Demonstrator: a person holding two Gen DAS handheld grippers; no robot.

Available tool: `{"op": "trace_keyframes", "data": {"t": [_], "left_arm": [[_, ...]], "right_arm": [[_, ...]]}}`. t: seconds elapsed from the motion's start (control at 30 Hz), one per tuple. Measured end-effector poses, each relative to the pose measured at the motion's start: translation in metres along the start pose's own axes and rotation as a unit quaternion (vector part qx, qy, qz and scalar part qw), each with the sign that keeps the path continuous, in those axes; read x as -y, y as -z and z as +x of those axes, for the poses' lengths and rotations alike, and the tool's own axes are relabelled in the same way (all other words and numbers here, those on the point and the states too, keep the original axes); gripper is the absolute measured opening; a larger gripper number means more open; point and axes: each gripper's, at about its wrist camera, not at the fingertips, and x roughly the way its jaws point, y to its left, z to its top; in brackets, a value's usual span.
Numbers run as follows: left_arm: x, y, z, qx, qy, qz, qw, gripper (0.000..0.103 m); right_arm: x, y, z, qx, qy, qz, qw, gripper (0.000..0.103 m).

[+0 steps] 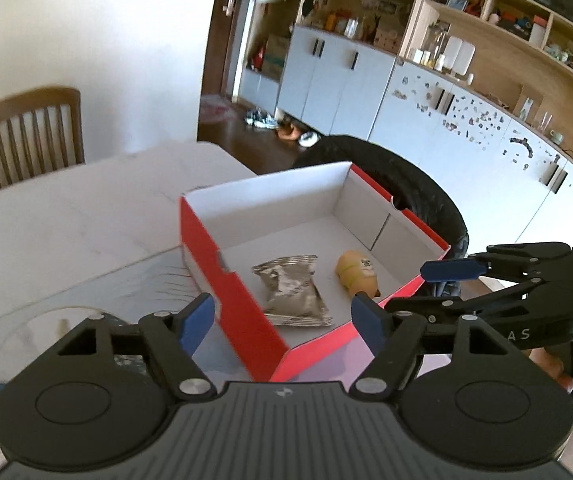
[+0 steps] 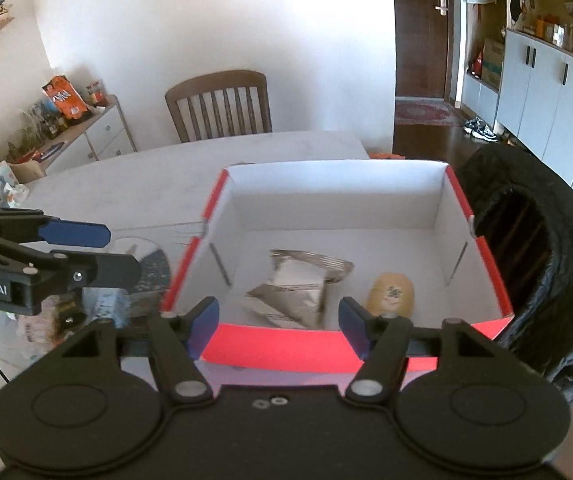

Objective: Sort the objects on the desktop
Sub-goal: 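Withdraw both grippers from the box back toward the table pile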

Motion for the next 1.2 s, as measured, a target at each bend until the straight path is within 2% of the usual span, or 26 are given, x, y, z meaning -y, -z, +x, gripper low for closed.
{"op": "trace_keyframes", "data": {"t": [0.07, 0.33, 0.4, 0.47, 0.83, 1.2], "left_arm": [[-0.006, 0.005, -0.01, 0.006, -0.001, 0.0, 1.0, 0.083], [-0.032, 0.03, -0.044, 0.015, 0.001, -0.011, 0.9998, 0.086], [-0.038, 0.037, -0.052, 0.017, -0.001, -0.013, 0.9998, 0.092], [-0.042, 0.042, -0.06, 0.021, -0.005, -0.011, 0.9997, 0.103], [-0.078, 0.073, -0.096, 0.053, -0.018, -0.013, 0.9983, 0.103], [-0.116, 0.099, -0.125, 0.073, -0.057, -0.008, 0.9957, 0.103]], "right_arm": [[-0.011, 0.004, -0.002, 0.004, 0.0, 0.0, 1.0, 0.072], [-0.055, 0.021, -0.011, 0.02, 0.007, -0.006, 1.0, 0.077], [-0.065, 0.023, -0.012, 0.023, 0.008, -0.005, 1.0, 0.08], [-0.074, 0.026, -0.013, 0.027, 0.008, -0.006, 1.0, 0.083], [-0.126, 0.035, -0.007, 0.039, 0.018, -0.024, 0.999, 0.088], [-0.162, 0.04, 0.011, 0.041, 0.029, -0.027, 0.998, 0.088]]}}
